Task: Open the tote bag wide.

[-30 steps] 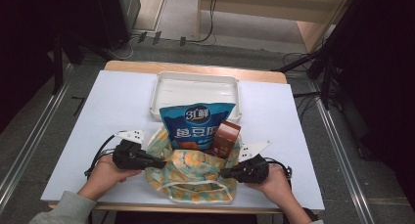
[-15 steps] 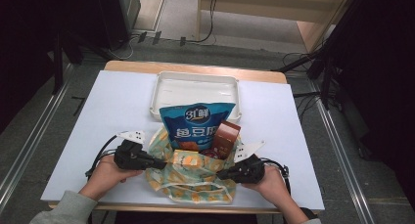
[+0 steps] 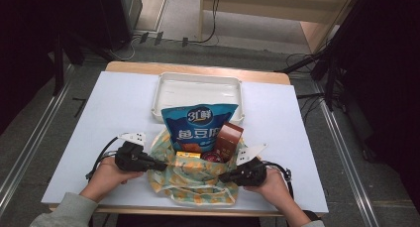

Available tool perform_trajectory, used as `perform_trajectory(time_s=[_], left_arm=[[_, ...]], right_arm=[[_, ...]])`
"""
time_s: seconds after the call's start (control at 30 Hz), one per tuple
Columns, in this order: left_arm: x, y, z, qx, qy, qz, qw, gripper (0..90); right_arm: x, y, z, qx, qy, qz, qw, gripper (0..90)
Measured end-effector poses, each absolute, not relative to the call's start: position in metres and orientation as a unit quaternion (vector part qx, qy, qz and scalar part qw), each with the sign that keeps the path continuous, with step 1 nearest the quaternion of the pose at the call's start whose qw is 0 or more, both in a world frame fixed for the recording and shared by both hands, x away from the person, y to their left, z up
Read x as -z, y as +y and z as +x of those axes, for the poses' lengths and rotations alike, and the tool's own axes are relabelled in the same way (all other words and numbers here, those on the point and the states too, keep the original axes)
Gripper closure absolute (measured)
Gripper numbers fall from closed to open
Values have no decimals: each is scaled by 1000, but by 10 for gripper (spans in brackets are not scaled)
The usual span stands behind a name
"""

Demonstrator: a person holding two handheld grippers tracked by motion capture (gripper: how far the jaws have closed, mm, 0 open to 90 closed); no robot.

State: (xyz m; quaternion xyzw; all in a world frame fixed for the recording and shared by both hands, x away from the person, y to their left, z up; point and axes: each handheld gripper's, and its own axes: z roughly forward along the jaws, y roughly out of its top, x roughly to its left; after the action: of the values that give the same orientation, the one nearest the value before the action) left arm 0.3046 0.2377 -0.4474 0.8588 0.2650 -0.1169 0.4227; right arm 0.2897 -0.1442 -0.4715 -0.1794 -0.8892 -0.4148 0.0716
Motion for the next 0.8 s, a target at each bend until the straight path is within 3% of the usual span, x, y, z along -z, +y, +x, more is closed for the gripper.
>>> perform_trajectory(time_s=[0.8], left_arm=[[459,251,312,129,302,862,387,900]], right_arm=[[476,-154,291,398,-893,-197,69,900]])
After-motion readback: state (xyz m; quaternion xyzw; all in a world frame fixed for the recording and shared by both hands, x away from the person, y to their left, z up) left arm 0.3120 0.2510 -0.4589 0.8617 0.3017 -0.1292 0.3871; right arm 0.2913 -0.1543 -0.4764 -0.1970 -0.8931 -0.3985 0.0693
